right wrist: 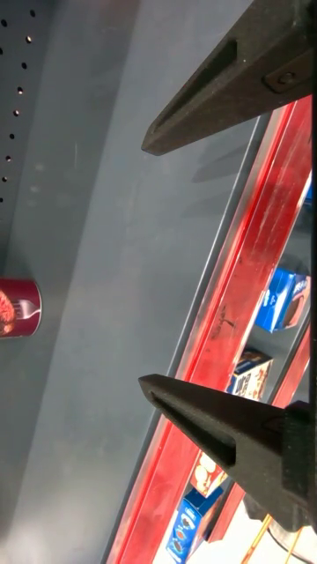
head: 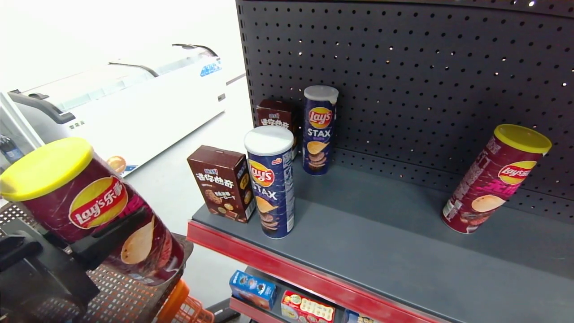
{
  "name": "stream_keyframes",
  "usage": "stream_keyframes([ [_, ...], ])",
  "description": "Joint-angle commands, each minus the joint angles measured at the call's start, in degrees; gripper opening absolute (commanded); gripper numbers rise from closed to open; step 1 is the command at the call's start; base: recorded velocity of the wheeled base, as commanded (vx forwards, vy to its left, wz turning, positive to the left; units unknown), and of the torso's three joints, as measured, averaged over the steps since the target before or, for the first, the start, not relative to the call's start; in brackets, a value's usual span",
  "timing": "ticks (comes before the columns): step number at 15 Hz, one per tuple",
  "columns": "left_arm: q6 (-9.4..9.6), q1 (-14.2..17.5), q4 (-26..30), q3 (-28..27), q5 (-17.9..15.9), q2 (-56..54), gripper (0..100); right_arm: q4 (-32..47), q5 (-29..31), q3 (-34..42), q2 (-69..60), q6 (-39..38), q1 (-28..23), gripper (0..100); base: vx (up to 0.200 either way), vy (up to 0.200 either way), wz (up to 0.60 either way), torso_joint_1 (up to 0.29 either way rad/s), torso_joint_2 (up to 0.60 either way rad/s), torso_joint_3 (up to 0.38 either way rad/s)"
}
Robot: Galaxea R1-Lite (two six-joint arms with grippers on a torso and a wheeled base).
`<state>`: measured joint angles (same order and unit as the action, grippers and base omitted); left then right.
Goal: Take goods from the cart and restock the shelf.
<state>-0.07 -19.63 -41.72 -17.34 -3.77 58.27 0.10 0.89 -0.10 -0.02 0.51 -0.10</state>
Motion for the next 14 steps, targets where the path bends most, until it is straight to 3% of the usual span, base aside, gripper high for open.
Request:
stream_keyframes([
  [1, -0.1, -1.6, -0.1, -0.3, 0.1, -0.3, 0, 0.0, 0.0, 0.0, 0.0, 0.0, 0.0, 100, 0.0, 0.0, 0.0, 0.0, 0.0, 0.0],
  [3, -0.01, -1.8, 0.0, 0.6, -0.3, 0.0, 0, 0.0, 0.0, 0.0, 0.0, 0.0, 0.0, 100, 0.0, 0.0, 0.0, 0.0, 0.0, 0.0],
  [6, 0.07, -1.8, 0.0, 0.7, -5.2, 0.1, 0, 0.0, 0.0, 0.1, 0.0, 0.0, 0.0, 100, 0.0, 0.0, 0.0, 0.0, 0.0, 0.0],
  [10, 0.25, -4.0, -0.1, 0.0, -8.3, 3.6, 0, 0.0, 0.0, 0.0, 0.0, 0.0, 0.0, 100, 0.0, 0.0, 0.0, 0.0, 0.0, 0.0],
  [14, 2.18, -4.8, -0.4, -3.2, -11.3, 8.6, 0, 0.0, -0.2, 0.0, 0.0, 0.1, 0.0, 100, 0.0, 0.0, 0.0, 0.0, 0.0, 0.0],
])
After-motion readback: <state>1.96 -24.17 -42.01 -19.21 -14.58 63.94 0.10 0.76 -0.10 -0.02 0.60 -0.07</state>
